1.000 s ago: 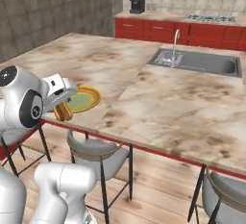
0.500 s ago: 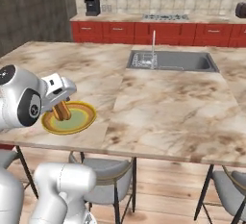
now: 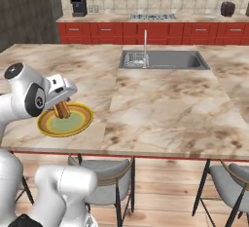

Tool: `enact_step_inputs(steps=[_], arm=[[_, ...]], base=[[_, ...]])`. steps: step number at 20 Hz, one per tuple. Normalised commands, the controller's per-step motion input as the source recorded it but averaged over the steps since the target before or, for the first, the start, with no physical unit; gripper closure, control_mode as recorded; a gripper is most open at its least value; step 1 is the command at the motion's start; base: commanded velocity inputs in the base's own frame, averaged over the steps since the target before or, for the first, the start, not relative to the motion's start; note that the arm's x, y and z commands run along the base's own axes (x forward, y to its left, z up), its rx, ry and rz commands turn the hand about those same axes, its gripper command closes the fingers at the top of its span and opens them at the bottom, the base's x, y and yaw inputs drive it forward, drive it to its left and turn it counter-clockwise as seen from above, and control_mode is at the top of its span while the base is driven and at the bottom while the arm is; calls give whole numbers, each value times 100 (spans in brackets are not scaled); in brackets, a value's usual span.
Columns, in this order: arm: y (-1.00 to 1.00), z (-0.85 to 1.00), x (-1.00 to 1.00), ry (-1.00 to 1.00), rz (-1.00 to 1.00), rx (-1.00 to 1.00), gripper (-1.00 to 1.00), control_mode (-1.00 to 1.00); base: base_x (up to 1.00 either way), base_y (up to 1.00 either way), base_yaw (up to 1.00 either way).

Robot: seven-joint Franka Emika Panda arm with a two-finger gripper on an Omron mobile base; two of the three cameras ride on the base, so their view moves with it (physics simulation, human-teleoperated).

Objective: Move the hot dog bun to the plate on the dining table and place the condiment next to that plate. Then navigate to the fridge and take the sausage and place it on the plate as well.

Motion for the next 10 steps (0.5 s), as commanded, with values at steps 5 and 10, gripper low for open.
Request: enact_step_inputs(steps=[5,10], arm=[[51,-63,100,34,1,6,100,-100],[15,-59,42,40,14,3,100,-100]], base=[[0,0,0],[0,0,0]])
